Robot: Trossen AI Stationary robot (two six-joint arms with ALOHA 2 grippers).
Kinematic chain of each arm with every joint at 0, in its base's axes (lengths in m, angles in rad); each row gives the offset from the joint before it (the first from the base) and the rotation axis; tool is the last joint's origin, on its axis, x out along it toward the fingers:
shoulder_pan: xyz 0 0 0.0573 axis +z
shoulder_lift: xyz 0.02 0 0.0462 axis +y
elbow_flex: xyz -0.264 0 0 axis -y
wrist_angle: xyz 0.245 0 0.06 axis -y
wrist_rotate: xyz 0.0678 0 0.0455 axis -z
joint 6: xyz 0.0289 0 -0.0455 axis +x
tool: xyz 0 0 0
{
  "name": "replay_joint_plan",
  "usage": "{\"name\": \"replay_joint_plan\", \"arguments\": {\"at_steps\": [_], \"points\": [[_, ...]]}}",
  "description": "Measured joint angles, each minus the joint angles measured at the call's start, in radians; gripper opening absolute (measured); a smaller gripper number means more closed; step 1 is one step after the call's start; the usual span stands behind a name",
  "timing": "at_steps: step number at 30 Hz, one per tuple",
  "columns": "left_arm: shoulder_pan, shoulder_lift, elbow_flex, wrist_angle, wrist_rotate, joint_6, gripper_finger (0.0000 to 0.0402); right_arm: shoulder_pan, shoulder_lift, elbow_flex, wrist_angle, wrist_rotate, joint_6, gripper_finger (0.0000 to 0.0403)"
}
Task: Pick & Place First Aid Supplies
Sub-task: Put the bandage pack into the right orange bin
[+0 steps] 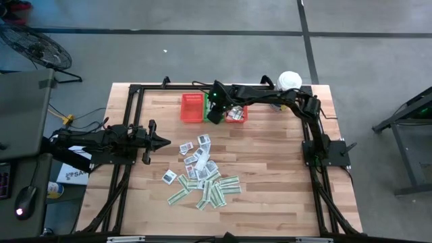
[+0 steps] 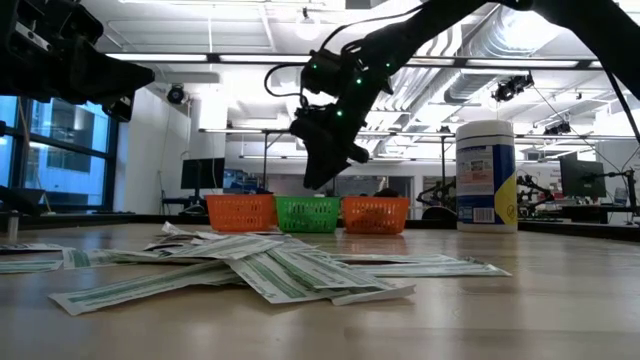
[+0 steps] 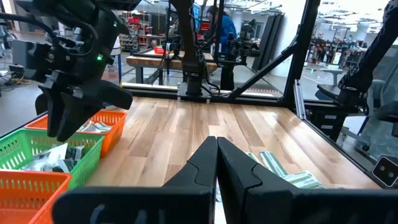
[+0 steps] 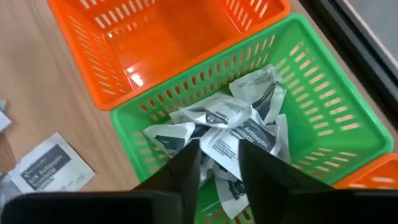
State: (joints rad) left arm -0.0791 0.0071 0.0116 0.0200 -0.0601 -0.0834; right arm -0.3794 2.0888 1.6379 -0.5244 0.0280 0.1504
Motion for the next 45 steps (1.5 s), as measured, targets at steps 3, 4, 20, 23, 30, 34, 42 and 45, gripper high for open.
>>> {"name": "replay_joint_plan", "arguments": {"at_steps": [3,4,20,23,30,34,42,45], "points": [[0.000,0.000,0.000,0.000,0.000,0.000,0.0001,0.003,-0.001,0.004,-0.005,-0.016,0.056,0.0145],[0.000,0.000,0.000,0.000,0.000,0.000,0.0001,0.007,-0.003,0.008,-0.013,-0.021,0.074,0.0155],[0.000,0.000,0.000,0.000,0.000,0.000,0.0001,0.230,-0.096,0.012,-0.268,-0.113,0.190,0.0182],[0.000,0.000,0.000,0.000,0.000,0.000,0.0001,0.289,-0.097,0.012,-0.344,-0.133,0.361,0.0179],[0.000,0.000,0.000,0.000,0.000,0.000,0.0001,0.436,-0.097,-0.001,-0.471,-0.042,0.918,0.0191],[0.000,0.000,0.000,0.000,0.000,0.000,0.0001,0.518,-0.088,-0.002,-0.485,-0.045,1.054,0.0210],[0.000,0.000,0.000,0.000,0.000,0.000,0.0001,0.626,-0.071,-0.042,-0.455,-0.038,1.281,0.0248],[0.000,0.000,0.000,0.000,0.000,0.000,0.0001,0.646,-0.070,-0.102,-0.380,-0.040,1.341,0.0259]]}}
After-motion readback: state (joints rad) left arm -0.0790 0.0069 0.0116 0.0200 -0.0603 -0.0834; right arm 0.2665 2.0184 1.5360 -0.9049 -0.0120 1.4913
